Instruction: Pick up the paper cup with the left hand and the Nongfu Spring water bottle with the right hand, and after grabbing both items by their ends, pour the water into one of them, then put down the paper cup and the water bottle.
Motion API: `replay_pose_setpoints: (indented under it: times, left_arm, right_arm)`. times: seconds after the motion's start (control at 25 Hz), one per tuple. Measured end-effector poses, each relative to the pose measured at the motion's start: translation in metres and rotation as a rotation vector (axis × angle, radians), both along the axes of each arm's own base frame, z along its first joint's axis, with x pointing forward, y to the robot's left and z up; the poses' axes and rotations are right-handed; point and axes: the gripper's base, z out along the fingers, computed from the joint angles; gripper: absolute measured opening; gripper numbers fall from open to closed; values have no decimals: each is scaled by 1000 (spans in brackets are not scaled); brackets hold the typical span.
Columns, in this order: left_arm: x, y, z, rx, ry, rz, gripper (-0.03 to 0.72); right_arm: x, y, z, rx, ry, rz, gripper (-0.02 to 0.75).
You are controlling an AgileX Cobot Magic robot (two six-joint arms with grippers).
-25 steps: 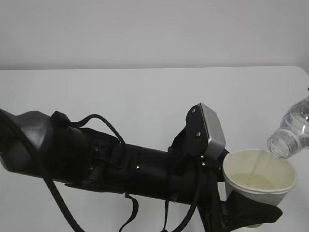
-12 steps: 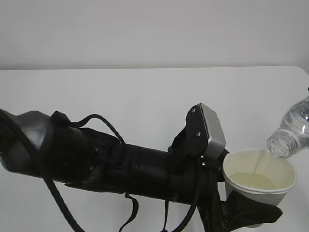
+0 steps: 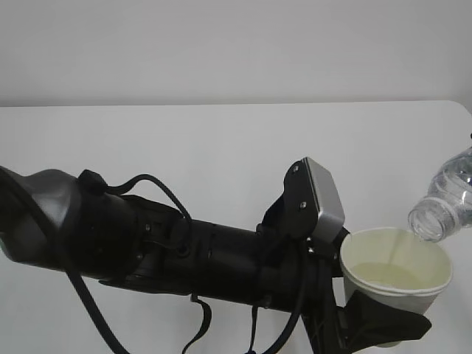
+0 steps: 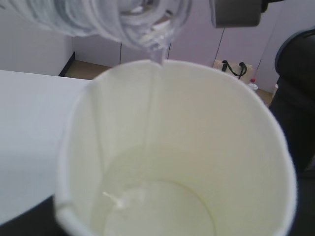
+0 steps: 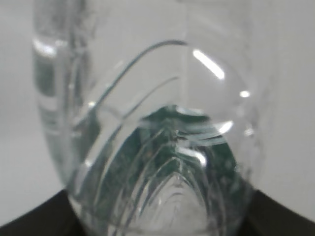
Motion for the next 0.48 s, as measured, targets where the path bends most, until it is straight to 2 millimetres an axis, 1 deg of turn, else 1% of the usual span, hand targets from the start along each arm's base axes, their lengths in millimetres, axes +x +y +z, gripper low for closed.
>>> replay_pose_setpoints:
  times: [0.48]
  left_arm:
    - [0, 0, 0, 0, 0, 0, 463]
  right_arm:
    - [0, -1, 0, -3, 0, -7, 418]
